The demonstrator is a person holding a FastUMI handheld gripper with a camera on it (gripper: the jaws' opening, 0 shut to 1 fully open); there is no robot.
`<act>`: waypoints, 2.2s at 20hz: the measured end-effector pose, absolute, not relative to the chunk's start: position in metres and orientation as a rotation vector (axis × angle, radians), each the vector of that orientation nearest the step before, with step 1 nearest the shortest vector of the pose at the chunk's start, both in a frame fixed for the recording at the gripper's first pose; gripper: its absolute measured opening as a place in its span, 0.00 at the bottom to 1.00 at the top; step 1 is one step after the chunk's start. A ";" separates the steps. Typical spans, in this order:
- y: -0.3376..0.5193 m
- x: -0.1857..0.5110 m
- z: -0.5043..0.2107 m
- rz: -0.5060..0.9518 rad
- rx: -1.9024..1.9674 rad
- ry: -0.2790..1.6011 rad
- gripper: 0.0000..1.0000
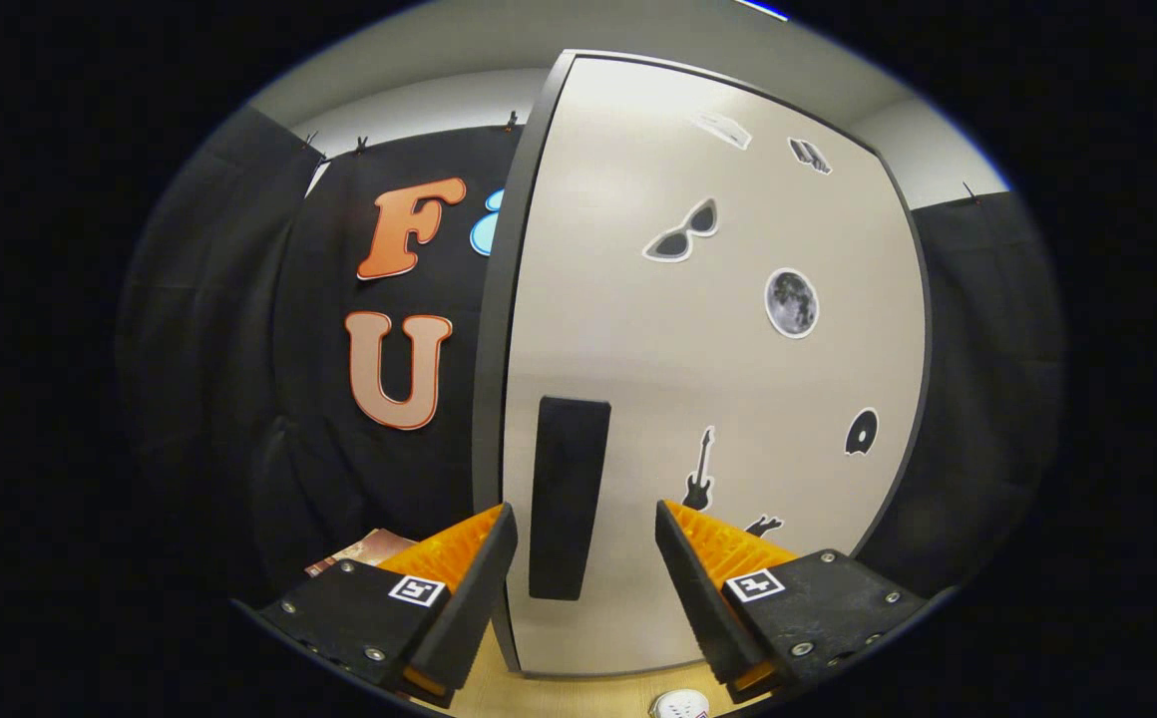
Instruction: Open the shoe cabinet door, grab the shoes and put them into the shoe cabinet, then close the shoe cabinet door.
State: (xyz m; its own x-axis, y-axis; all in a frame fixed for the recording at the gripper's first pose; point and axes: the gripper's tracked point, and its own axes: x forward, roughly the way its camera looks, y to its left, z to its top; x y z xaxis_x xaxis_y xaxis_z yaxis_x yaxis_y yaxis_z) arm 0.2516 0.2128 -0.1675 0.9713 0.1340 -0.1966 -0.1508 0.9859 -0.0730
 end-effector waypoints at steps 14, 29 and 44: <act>0.218 0.227 -0.167 0.271 0.004 0.225 0.26; 0.148 0.163 -0.156 0.247 0.062 0.244 0.22; 0.055 0.141 -0.157 -0.050 0.007 0.241 0.16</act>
State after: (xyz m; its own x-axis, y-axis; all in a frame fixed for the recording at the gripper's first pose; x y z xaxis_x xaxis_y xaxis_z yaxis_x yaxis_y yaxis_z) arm 0.1405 0.0553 -0.1568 0.9698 -0.0489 -0.2389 0.0507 0.9987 0.0013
